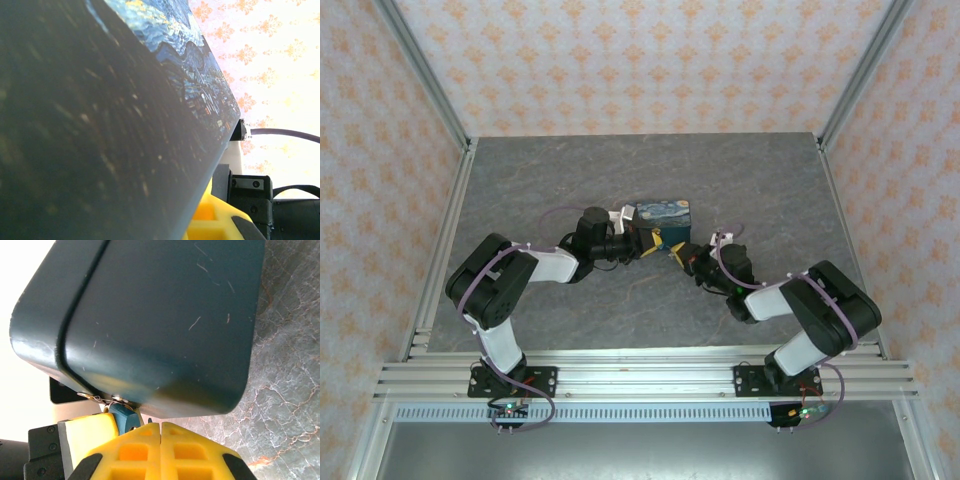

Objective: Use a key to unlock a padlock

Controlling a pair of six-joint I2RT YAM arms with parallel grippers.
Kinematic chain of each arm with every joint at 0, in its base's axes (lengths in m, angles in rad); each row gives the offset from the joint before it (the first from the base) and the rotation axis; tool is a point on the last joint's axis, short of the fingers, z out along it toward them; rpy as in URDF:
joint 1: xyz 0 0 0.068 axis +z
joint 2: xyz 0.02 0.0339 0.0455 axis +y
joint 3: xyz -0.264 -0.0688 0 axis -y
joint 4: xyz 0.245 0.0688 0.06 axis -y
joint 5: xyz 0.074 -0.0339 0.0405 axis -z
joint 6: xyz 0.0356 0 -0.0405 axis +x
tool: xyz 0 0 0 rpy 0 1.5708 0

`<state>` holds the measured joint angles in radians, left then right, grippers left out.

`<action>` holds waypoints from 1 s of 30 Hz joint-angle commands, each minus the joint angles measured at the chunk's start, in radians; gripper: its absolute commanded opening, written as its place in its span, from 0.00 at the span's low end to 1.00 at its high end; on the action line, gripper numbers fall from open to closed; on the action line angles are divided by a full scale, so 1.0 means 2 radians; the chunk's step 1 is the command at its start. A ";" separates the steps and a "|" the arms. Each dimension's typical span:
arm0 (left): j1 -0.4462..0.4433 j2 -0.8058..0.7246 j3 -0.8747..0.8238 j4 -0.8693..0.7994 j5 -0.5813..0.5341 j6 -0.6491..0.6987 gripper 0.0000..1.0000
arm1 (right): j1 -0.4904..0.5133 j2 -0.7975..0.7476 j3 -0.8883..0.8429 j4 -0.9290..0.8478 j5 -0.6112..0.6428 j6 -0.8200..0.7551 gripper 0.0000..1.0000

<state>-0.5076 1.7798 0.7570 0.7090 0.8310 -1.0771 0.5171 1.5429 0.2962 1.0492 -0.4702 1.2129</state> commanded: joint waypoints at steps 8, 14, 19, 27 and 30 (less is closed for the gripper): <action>0.006 -0.019 0.008 0.033 0.012 -0.003 0.00 | 0.010 0.007 0.020 0.030 0.008 0.004 0.00; 0.006 -0.018 0.009 0.032 0.011 -0.004 0.00 | 0.011 0.009 0.021 0.033 0.007 0.005 0.00; 0.006 -0.017 0.009 0.032 0.009 -0.002 0.00 | 0.012 0.007 0.021 0.035 0.007 0.007 0.00; 0.006 -0.015 0.008 0.031 0.007 -0.002 0.00 | 0.013 0.002 0.024 0.035 0.004 0.009 0.00; 0.005 -0.014 0.010 0.031 0.006 -0.002 0.00 | 0.015 0.001 0.025 0.034 0.003 0.009 0.00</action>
<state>-0.5014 1.7798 0.7570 0.7094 0.8307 -1.0771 0.5350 1.5497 0.3145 1.0565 -0.4698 1.2236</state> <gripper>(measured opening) 0.090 0.046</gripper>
